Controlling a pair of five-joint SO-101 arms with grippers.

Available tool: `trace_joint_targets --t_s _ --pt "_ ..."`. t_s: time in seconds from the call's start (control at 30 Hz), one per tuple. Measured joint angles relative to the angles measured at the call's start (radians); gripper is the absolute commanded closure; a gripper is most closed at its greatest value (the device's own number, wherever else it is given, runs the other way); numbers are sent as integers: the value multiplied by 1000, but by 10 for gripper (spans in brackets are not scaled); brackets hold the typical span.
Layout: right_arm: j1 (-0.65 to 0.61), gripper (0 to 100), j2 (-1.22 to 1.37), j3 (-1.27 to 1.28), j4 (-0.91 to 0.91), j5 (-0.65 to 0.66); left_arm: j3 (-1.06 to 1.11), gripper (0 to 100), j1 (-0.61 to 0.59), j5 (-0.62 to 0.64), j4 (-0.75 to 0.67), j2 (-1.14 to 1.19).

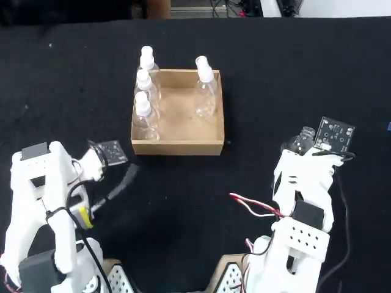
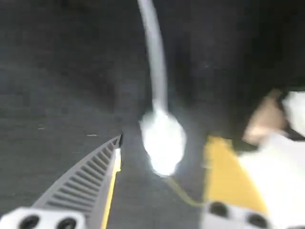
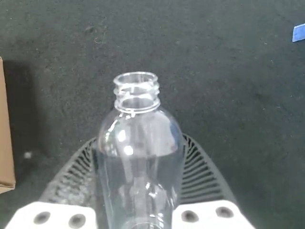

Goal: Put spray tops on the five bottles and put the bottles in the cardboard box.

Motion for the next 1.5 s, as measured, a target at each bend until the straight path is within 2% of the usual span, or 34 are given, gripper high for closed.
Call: trace_joint_targets --t_s 0.17,0.4,0.5,0.6,0.83,1.07,1.23,1.33,1.43,1.5 --pt "0 988 0 0 0 0 0 695 -17 49 -141 -6" --pt "0 988 0 0 0 0 -58 698 -141 229 -126 -6" --pt "0 988 0 0 0 0 -57 699 -192 175 -41 -6" --pt "0 988 0 0 0 0 -5 700 -236 63 -41 -6" --pt "0 988 0 0 0 0 209 700 -255 63 -311 -6" --pt "0 988 0 0 0 0 238 700 -308 239 -566 -8" --pt "0 988 0 0 0 0 239 700 -290 473 -694 -8" --pt "0 988 0 0 0 0 239 700 -261 617 -721 -8" --pt "0 988 0 0 0 0 238 700 -249 634 -718 -8" --pt "0 988 0 0 0 0 232 700 -244 575 -680 -11"
